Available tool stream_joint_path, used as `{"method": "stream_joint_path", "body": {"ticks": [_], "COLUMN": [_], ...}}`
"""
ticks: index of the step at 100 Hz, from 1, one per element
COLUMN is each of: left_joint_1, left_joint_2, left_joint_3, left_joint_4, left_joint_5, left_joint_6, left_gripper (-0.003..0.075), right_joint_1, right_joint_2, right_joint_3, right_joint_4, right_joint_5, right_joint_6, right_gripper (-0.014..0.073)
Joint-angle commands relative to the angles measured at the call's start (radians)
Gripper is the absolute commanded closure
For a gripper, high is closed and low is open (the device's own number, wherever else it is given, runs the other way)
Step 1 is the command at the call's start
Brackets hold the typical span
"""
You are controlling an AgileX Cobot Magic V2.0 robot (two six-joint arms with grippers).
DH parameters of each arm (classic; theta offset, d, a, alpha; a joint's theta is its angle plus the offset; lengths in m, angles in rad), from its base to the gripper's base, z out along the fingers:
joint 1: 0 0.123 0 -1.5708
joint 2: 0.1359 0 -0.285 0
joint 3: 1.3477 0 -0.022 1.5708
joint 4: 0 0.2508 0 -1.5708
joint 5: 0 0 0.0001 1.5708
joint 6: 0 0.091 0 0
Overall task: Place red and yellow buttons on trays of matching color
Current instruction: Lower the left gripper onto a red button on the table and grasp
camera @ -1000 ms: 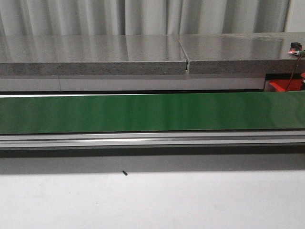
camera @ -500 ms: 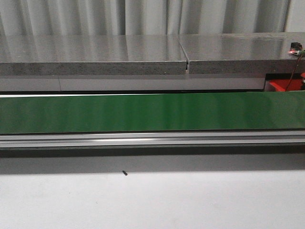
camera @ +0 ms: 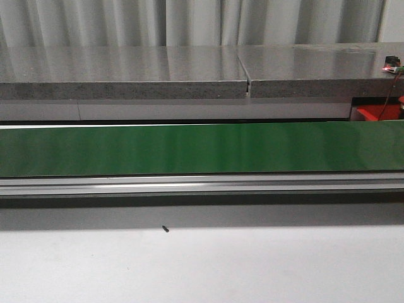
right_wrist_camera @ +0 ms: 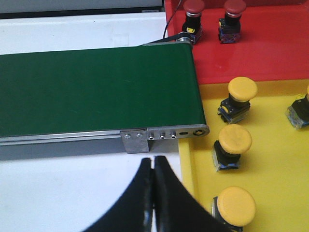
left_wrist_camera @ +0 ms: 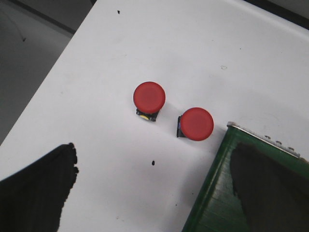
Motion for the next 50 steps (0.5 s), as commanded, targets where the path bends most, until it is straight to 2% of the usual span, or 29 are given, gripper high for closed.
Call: {"method": "stream_joint_path", "body": {"ticks": [1, 28, 50], "left_joint_1": [0.006, 0.099, 0.110], "left_joint_2": [0.027, 0.183, 0.289], "left_joint_3": [-0.089, -0.186, -0.204], "left_joint_4": [0.003, -0.196, -0.186], "left_joint_5": [-0.003, 0.041, 0.049], "left_joint_6": [-0.017, -0.017, -0.016], "left_gripper": [0.0114, 0.0114, 0.0114], "right_joint_1": [-0.002, -0.002, -0.002], "right_joint_2": [0.001, 0.001, 0.001], "right_joint_3": [-0.025, -0.025, -0.025], "right_joint_4": [-0.005, -0.005, -0.005], "right_joint_5": [-0.064, -0.064, -0.064], "right_joint_6": [0.000, 0.000, 0.000], "right_gripper": [0.0660, 0.0660, 0.0660]}}
